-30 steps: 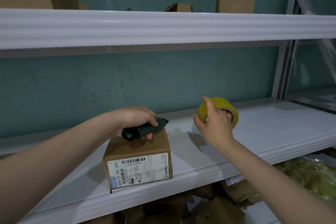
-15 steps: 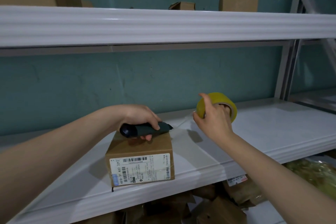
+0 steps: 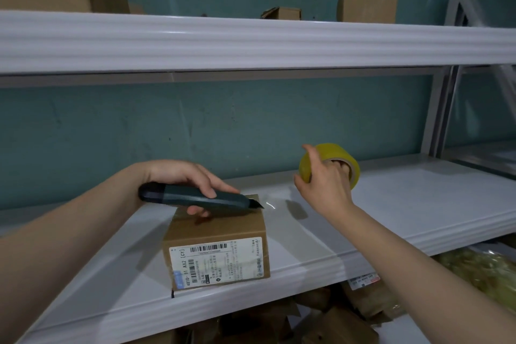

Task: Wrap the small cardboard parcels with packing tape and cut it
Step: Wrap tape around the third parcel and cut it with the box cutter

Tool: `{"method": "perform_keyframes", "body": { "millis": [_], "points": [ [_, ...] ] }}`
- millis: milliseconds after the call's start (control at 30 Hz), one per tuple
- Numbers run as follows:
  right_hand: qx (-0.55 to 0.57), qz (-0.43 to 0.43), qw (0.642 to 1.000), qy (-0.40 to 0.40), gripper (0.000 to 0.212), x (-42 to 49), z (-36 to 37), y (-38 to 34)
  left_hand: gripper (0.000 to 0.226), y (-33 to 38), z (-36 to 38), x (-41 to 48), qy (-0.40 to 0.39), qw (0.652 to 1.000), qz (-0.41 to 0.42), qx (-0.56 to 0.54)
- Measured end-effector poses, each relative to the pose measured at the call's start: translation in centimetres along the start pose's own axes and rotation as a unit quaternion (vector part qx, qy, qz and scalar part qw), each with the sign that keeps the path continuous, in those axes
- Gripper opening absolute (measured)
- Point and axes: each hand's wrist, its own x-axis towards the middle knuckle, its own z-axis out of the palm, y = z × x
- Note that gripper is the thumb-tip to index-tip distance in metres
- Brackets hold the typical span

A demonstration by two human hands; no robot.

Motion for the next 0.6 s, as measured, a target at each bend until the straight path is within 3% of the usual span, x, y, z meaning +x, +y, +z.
{"method": "perform_keyframes", "body": {
  "millis": [67,133,233,300,400,467,533,600],
  "points": [
    [0.008,0.01,1.0,0.008,0.059,0.0,-0.1,0.1,0.05,-0.9,-0.8,-0.2,-0.026,0.999,0.029,-0.018],
    [0.017,0.012,1.0,0.01,0.06,-0.1,-0.2,0.2,0.056,-1.9,-1.5,-0.2,0.0,0.996,0.05,-0.069],
    [0.04,0.023,0.999,0.015,0.06,-0.3,-0.5,0.1,0.078,-4.1,-2.6,-0.7,0.171,0.966,0.089,-0.171],
    [0.062,0.035,0.997,0.02,0.06,-0.2,-0.6,0.0,0.06,-5.6,-3.3,-1.6,0.296,0.926,0.123,-0.198],
    [0.067,0.032,0.997,0.017,0.06,-0.3,-0.5,-0.2,0.037,-7.3,-3.4,-3.4,0.385,0.886,0.125,-0.228],
    [0.078,0.035,0.996,0.014,0.06,-0.4,-0.4,-0.4,0.028,-8.6,-3.0,-4.5,0.438,0.88,0.082,-0.165],
    [0.09,0.04,0.995,0.011,0.06,-0.5,-0.2,-0.5,0.017,-10.1,-2.4,-4.9,0.493,0.87,-0.015,-0.005],
    [0.092,0.039,0.995,0.009,0.06,-0.6,-0.1,-0.5,0.013,-11.5,-1.5,-4.5,0.498,0.856,-0.103,0.097]
  ]
}}
